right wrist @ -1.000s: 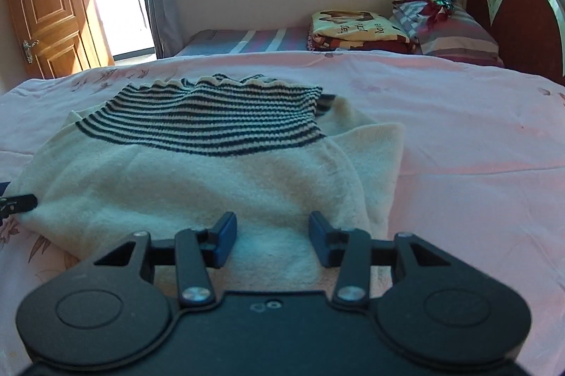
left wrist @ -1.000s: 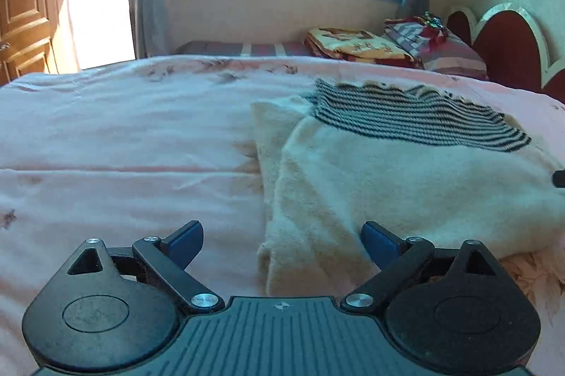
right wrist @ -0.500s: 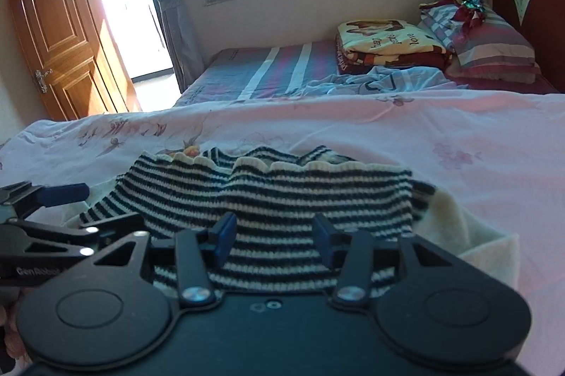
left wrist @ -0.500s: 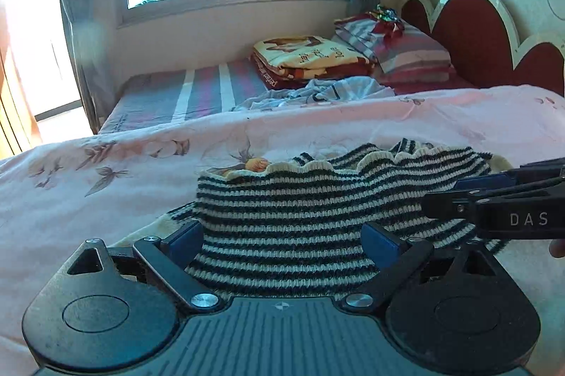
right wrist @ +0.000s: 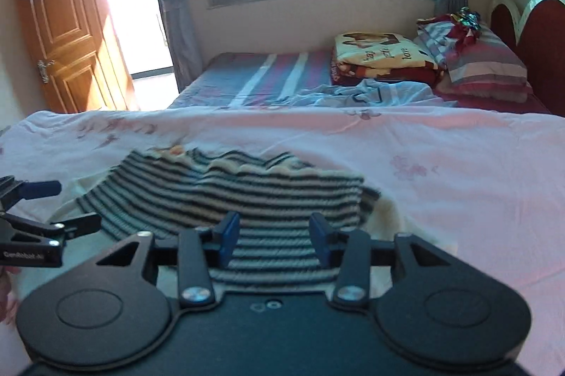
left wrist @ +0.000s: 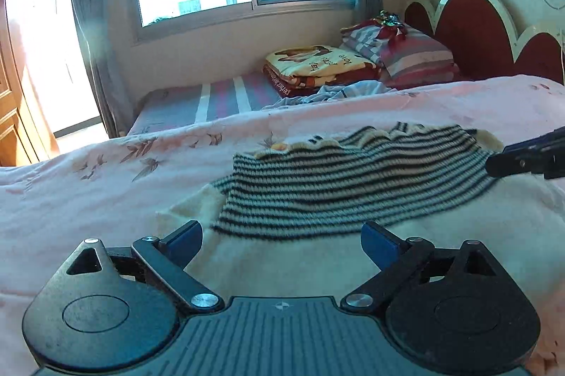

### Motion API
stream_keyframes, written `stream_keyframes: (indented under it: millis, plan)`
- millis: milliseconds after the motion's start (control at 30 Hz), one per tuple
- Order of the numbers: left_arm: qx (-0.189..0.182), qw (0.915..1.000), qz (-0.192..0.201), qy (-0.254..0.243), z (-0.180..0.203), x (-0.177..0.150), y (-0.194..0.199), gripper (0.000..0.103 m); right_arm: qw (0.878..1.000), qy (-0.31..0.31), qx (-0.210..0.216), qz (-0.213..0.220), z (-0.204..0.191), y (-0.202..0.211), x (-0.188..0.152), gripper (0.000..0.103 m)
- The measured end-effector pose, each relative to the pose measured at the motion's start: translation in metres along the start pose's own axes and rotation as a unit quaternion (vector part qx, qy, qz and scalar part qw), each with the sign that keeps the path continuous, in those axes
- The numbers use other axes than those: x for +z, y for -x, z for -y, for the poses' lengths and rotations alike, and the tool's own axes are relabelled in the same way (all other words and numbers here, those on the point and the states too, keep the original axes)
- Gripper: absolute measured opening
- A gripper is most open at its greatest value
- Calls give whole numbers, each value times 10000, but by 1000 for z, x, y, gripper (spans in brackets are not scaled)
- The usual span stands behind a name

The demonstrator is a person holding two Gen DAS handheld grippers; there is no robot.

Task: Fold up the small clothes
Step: 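Press the folded hem flat with both open grippers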

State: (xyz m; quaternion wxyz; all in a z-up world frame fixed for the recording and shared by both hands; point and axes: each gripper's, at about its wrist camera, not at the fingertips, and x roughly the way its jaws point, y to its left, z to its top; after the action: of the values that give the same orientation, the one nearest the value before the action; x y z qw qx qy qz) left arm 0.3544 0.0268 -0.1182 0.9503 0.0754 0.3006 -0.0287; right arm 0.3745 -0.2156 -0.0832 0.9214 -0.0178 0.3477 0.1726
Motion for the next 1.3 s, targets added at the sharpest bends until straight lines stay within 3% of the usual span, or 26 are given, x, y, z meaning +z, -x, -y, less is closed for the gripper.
stream_keyframes:
  millis: [67,133,167,200,300,367,433,533,667,833,1067,1300]
  plan:
    - [-237,9996,33,159,12,-15,21,96,9997,187,130,-110,-24,12,-23,43]
    - [-177,9998,30,100,27,-23,28,93,9990,410,104,-141,-51,15,-40,43]
    - [-86,9999,-57,90,31,-26,27,93,9990,413,35,-159,-58,14,-44,35]
    - [-75,9998,-166,87,31,-32,25,93,9988,382,-122,-287,-63,11,-46,35]
    - [-115,9991,-250,321,10,-52,24,99,9973,592,-294,-318,-59,14,-54,42]
    - [28,9991,-284,325,-9,-61,33,101,9947,704,-686,-303,-46,25,-58,50]
    - [-34,9985,-341,425,-25,-67,39,102,9931,391,-1043,-369,-14,38,-63,54]
    - [25,9988,-413,273,-24,-64,38,102,9961,-305,-722,-405,23,49,-70,57]
    - [89,9983,-477,321,-21,-59,36,102,9949,-51,-903,-455,10,43,-64,58]
    - [180,9995,-105,216,-18,-38,55,102,9974,-115,-706,98,-1,59,-47,57]
    - [117,9999,-42,-15,0,-3,24,102,9984,97,-556,4,-18,15,-13,57]
    - [-8,9991,-397,-113,17,-7,-15,102,9984,205,-468,-253,-17,-21,-17,57]
